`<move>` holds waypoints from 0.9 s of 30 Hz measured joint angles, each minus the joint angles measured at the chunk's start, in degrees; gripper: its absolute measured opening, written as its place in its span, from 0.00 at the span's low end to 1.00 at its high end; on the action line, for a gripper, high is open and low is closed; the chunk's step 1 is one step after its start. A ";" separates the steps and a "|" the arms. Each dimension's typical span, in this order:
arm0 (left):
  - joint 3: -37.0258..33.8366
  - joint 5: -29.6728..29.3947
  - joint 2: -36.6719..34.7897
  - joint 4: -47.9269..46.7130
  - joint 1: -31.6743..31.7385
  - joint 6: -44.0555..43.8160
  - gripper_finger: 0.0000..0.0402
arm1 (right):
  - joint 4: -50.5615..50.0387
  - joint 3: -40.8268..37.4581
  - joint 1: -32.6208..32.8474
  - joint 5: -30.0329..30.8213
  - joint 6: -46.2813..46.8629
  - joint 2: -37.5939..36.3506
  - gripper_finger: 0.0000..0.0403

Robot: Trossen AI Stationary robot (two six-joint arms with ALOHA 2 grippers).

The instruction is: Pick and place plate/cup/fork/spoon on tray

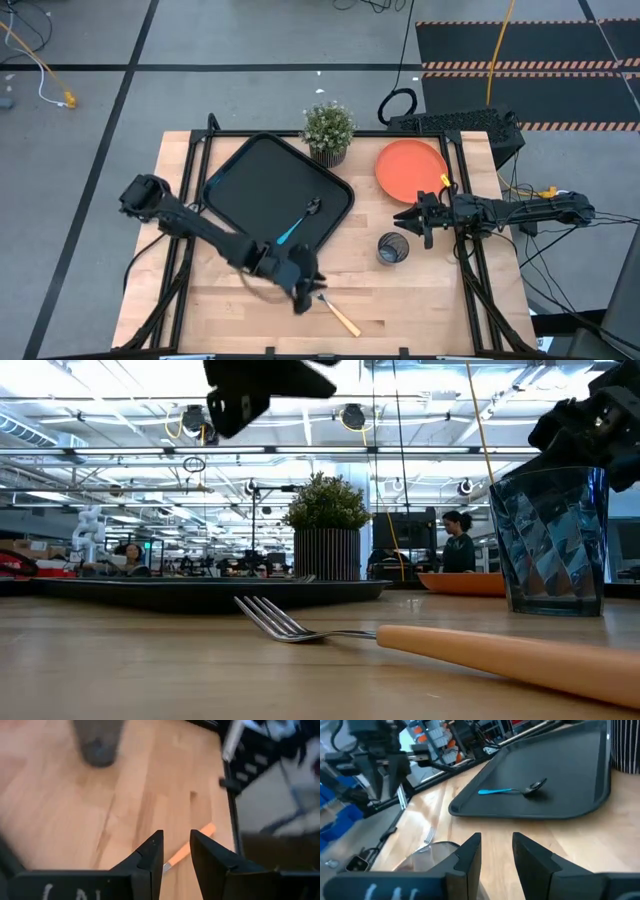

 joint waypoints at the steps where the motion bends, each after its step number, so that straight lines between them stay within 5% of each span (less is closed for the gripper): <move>1: -0.02 -0.90 0.19 0.16 -0.73 3.06 0.24 | 0.46 0.00 0.00 -0.98 -0.36 0.00 0.26; 9: -0.02 -12.75 0.24 2.33 -0.97 3.57 0.24 | 11.60 0.61 0.02 -17.52 -0.78 -0.02 0.26; 14: -0.02 -16.62 0.22 16.51 1.19 11.12 0.24 | 24.11 2.07 0.55 -23.88 -2.63 -0.02 0.26; 19: 0.00 -10.89 -0.02 28.82 5.46 19.62 0.24 | 37.16 2.23 1.31 -27.01 -7.35 -0.02 0.26; 22: 0.00 -4.61 0.06 25.78 9.15 22.79 0.24 | 39.04 2.24 1.31 -26.92 -10.09 -0.02 0.26; 27: -0.02 -3.52 -3.62 11.74 14.36 25.91 0.24 | 34.37 2.27 0.39 -20.87 -10.64 0.33 0.26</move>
